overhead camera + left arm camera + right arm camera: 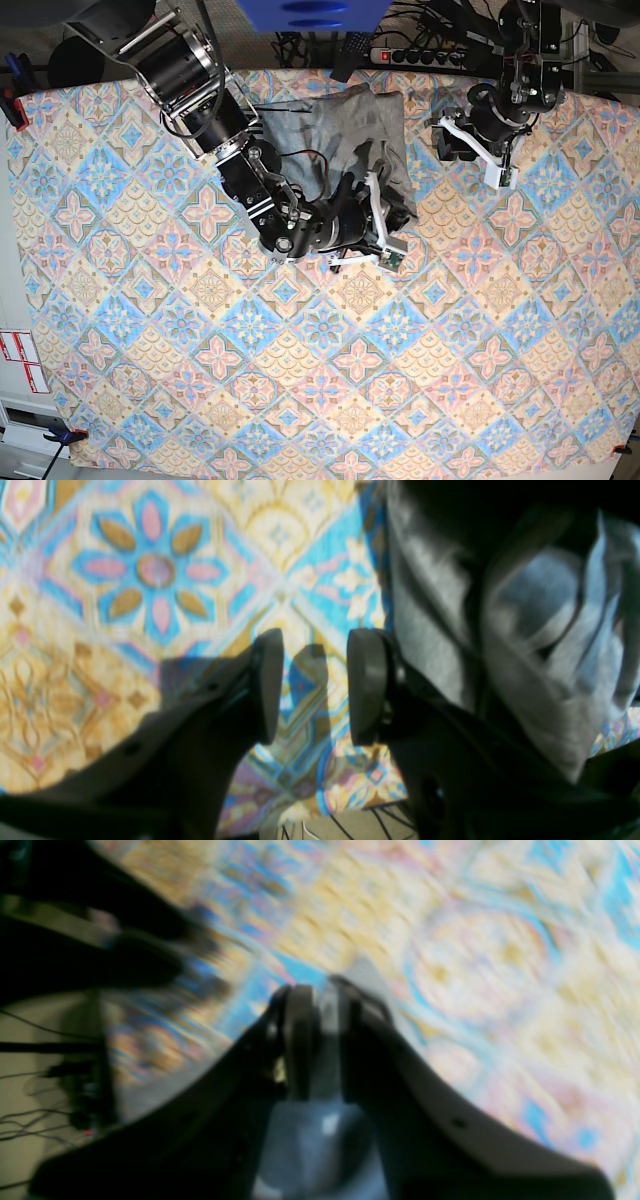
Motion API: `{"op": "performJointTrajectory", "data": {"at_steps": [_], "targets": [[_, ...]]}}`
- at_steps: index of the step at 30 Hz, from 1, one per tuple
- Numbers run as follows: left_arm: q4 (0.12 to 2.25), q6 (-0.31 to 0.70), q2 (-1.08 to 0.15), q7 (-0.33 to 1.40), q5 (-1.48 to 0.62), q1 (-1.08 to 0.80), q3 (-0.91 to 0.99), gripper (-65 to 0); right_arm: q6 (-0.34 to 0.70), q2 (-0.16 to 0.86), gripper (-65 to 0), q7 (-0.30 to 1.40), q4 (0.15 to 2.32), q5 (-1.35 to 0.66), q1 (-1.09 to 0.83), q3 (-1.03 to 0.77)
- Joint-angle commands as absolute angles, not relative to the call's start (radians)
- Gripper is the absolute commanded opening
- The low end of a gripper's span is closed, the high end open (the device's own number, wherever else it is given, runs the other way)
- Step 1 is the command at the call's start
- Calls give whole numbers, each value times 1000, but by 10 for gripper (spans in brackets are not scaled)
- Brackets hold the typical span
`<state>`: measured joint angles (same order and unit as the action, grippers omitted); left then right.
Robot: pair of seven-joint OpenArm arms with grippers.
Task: Fold the T-shirt properly
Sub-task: 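Grasp the folded bundle with the right gripper and lift it, then lower the bundle and grasp its collar edge with the left gripper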
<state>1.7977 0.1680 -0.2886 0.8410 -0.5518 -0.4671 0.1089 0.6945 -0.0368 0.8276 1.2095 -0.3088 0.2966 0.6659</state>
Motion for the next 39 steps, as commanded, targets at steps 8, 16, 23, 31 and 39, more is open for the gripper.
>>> {"op": "performJointTrajectory", "data": {"at_steps": [8,16,23,31,39], "targets": [[1940,174,-295,822,-565,-512,111,-455,698,31,-564,809,1422,-329,308,512],[2037,179,-289,823,-572,-565,108,-485,698,58,-564,809,1534,-329,186,271],[2037,177,-280,822,-562,-510,-59,-515,698,74,-564,809,1458,-328,183,271],[1965,171,-226,825,-470,-381,-219,-617,698,77,-565,809,1403,-326,185,266],[1781,171,-217,822,-338,-395,-269,-623,698,91,-565,809,1405,-326,179,272]]}}
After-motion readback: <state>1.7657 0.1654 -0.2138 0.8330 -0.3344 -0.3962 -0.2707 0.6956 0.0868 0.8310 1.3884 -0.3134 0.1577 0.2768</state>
